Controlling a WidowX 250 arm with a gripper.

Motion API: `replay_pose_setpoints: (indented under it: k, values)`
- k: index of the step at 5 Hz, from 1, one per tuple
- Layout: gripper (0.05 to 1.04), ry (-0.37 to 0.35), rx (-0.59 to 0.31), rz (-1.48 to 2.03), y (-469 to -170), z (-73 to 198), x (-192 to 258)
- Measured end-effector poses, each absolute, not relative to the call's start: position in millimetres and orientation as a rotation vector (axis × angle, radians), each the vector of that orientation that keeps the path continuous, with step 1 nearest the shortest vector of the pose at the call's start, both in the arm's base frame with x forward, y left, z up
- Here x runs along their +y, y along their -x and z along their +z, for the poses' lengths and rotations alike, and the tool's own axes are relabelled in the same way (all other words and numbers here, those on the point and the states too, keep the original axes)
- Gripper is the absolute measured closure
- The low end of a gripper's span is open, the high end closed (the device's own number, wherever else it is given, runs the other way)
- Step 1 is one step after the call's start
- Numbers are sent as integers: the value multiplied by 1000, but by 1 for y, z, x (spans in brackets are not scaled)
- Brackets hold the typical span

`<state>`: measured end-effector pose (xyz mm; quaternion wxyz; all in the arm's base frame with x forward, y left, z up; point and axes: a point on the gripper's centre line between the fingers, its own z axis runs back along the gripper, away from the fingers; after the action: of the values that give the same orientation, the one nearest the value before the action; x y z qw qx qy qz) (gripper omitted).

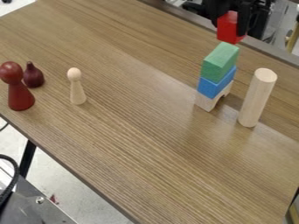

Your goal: Put the red block on top of the tower

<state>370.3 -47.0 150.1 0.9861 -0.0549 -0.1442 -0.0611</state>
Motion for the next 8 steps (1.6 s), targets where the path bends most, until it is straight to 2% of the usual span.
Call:
replay_pose_setpoints:
  k: [2, 5, 8]
  values:
    - [503, 33, -307, -127, -369, 137, -49]
    - [503, 1, -331, -116, -372, 134, -44]
    - [503, 2, -328, -112, -370, 131, -46]
